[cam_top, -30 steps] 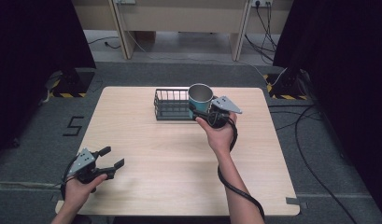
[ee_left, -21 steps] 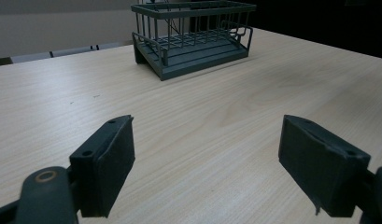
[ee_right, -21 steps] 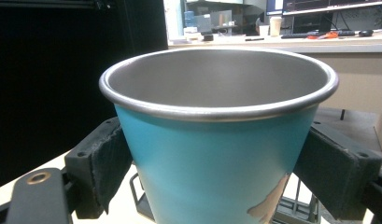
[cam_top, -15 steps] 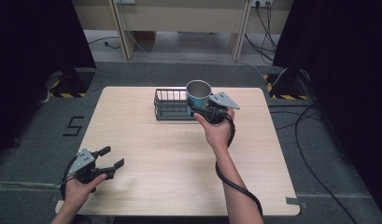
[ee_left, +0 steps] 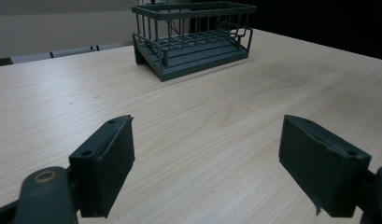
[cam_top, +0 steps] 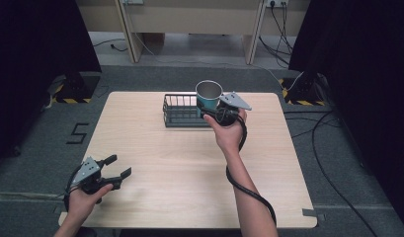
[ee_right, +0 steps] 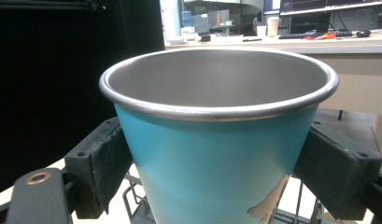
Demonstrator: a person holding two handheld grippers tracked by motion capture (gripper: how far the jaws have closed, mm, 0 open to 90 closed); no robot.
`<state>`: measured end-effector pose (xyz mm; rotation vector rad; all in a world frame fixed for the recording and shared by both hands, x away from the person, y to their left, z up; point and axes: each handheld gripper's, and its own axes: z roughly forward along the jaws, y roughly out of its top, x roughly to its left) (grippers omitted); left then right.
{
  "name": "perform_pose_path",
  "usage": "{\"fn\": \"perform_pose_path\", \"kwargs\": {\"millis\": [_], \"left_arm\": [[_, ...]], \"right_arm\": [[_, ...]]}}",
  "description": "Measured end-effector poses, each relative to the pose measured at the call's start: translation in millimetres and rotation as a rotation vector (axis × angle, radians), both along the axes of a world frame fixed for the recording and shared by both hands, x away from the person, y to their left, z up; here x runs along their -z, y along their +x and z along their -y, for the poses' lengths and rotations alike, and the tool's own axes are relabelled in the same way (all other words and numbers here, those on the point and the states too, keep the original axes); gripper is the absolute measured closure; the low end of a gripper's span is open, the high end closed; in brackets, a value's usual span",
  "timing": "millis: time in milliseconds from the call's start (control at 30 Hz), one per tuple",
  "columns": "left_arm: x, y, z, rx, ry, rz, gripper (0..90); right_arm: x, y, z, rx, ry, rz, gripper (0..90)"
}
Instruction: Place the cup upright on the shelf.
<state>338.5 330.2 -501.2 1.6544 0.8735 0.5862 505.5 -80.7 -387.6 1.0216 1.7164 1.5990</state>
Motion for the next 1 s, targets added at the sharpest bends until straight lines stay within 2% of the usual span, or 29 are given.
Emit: {"fn": "perform_pose_path", "kwargs": {"millis": [1000], "left_arm": [[-0.2,-0.1,-0.5,-0.003,-0.007,0.0,17.4]], "right_arm": [[-1.2,25.7,-12.5,0.018,-0.001,-0.027,16.2]]}}
